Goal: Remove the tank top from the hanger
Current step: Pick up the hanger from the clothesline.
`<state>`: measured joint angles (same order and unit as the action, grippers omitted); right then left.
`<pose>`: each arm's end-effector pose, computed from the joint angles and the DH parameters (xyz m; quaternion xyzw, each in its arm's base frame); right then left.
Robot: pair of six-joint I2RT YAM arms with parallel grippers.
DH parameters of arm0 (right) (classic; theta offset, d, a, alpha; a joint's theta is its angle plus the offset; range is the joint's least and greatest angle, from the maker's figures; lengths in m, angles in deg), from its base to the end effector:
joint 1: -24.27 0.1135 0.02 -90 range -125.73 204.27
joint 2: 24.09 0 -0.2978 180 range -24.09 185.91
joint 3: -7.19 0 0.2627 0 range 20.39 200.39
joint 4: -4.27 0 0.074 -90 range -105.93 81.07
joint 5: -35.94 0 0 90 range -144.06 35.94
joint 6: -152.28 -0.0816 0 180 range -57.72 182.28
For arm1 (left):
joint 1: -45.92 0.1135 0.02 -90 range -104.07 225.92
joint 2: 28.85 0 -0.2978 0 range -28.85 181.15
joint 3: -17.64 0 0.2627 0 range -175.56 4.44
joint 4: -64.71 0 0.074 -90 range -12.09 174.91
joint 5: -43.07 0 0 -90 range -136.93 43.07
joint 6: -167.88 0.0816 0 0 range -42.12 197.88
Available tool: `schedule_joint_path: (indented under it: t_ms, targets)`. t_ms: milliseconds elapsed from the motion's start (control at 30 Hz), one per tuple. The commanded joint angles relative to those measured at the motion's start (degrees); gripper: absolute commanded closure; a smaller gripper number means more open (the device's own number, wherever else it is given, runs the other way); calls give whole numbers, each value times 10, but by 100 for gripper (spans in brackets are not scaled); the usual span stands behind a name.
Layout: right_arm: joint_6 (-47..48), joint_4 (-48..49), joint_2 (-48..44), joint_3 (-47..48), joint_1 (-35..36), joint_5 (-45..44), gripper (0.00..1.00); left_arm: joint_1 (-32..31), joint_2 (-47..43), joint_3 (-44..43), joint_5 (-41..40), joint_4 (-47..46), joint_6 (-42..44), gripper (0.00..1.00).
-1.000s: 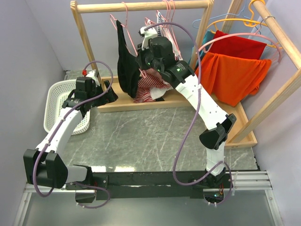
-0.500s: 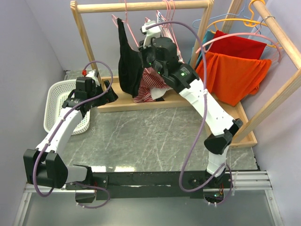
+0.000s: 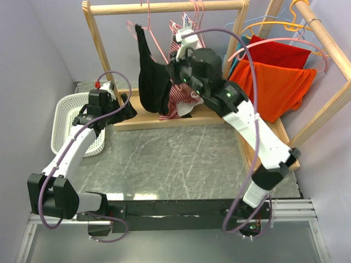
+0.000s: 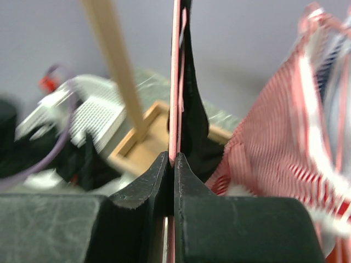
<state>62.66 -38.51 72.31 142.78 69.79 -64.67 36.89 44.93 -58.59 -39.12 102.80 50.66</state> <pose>0.2985 0.2825 0.5658 -0.2247 0.6930 0.1994 0.6553 0.3193 -0.0620 0.3205 -0.1096 0.8813 -0.1993 0.4143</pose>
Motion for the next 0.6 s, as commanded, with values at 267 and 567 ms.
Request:
schedule_joint_path:
  t_ms: [267, 567]
  targets:
    - [-36, 6, -281, -159, 21, 203, 100, 1, -74, -20, -43, -19, -17, 1]
    - [-83, -24, -412, -279, 22, 176, 100, 0, -151, -4, -28, -34, -20, 0]
